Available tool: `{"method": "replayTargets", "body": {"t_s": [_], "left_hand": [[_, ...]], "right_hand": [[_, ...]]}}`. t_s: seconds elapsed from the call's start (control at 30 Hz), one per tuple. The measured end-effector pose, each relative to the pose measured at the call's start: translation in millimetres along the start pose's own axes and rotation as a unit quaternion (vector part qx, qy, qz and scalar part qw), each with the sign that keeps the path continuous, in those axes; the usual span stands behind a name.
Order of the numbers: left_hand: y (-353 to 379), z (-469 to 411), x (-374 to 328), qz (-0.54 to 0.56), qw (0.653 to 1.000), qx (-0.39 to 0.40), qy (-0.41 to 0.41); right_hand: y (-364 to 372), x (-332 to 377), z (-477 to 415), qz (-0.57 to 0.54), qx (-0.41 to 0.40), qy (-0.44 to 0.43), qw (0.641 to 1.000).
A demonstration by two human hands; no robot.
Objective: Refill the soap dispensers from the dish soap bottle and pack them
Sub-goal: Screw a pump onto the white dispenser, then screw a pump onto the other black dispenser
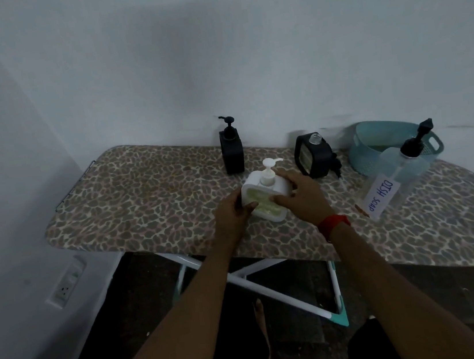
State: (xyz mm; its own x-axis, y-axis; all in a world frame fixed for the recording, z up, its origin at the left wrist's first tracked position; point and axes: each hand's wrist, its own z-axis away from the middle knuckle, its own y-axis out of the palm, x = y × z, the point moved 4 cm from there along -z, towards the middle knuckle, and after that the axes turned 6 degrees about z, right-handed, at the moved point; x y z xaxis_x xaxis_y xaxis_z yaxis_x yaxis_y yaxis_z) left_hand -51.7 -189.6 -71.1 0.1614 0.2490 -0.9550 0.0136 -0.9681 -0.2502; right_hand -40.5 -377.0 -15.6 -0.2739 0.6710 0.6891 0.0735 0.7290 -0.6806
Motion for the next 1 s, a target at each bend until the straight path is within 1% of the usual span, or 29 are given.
{"method": "replayTargets", "body": {"t_s": [0.03, 0.1, 0.13, 0.17, 0.2, 0.23, 0.37, 0.5, 0.6, 0.7, 0.8, 0.83, 0.9, 0.93, 0.97, 1.0], "left_hand": [[5.1, 3.3, 0.5, -0.076, 0.996, -0.019, 0.032], [15.4, 8.2, 4.5, -0.253, 0.962, -0.043, 0.096], [18.2, 9.5, 4.9, -0.294, 0.952, -0.039, 0.080], [19.1, 9.6, 6.6, -0.312, 0.949, -0.034, 0.042], [18.2, 9.1, 9.0, -0.317, 0.948, -0.027, 0.003], [16.9, 7.6, 10.8, -0.322, 0.946, -0.028, -0.010], [17.8, 5.6, 6.3, -0.364, 0.931, -0.022, 0.009], [19.0, 4.8, 10.3, -0.371, 0.928, -0.035, 0.016], [19.2, 3.6, 11.6, -0.367, 0.929, -0.043, 0.022], [19.4, 3.3, 10.9, -0.372, 0.927, -0.039, 0.017], [19.6, 2.5, 11.4, -0.372, 0.928, -0.033, 0.013], [19.9, 2.3, 11.2, -0.373, 0.927, -0.031, 0.011], [20.0, 2.0, 11.0, -0.373, 0.927, -0.027, 0.006], [19.7, 2.3, 10.4, -0.372, 0.928, -0.028, 0.004], [19.4, 2.4, 9.7, -0.371, 0.928, -0.029, 0.005], [19.4, 2.4, 9.4, -0.373, 0.927, -0.030, 0.005]], "right_hand": [[-2.8, -0.4, -1.7, -0.001, -0.018, 0.006, 1.000], [-11.5, 1.7, -8.9, -0.009, -0.057, 0.017, 0.998], [-16.8, 3.5, -15.5, -0.016, -0.074, 0.023, 0.997], [-22.3, 5.4, -23.8, -0.022, -0.087, 0.033, 0.995], [-26.8, 6.4, -33.7, -0.021, -0.097, 0.044, 0.994], [-30.9, 7.4, -43.8, -0.014, -0.105, 0.056, 0.993], [-32.9, 3.9, -83.0, 0.016, -0.127, 0.106, 0.986], [-13.6, -0.6, -108.0, 0.050, -0.121, 0.130, 0.983], [3.9, -0.1, -111.9, 0.065, -0.122, 0.149, 0.979], [14.4, 0.3, -109.8, 0.062, -0.154, 0.170, 0.971], [18.0, -1.4, -106.8, 0.072, -0.169, 0.170, 0.968], [18.5, -2.6, -105.8, 0.077, -0.161, 0.166, 0.970], [22.1, -3.8, -100.6, 0.105, -0.102, 0.164, 0.975], [22.3, -3.8, -95.8, 0.111, -0.089, 0.169, 0.975], [17.8, -0.9, -90.9, 0.104, -0.118, 0.162, 0.974], [10.9, 2.1, -85.9, 0.095, -0.172, 0.142, 0.970]]}}
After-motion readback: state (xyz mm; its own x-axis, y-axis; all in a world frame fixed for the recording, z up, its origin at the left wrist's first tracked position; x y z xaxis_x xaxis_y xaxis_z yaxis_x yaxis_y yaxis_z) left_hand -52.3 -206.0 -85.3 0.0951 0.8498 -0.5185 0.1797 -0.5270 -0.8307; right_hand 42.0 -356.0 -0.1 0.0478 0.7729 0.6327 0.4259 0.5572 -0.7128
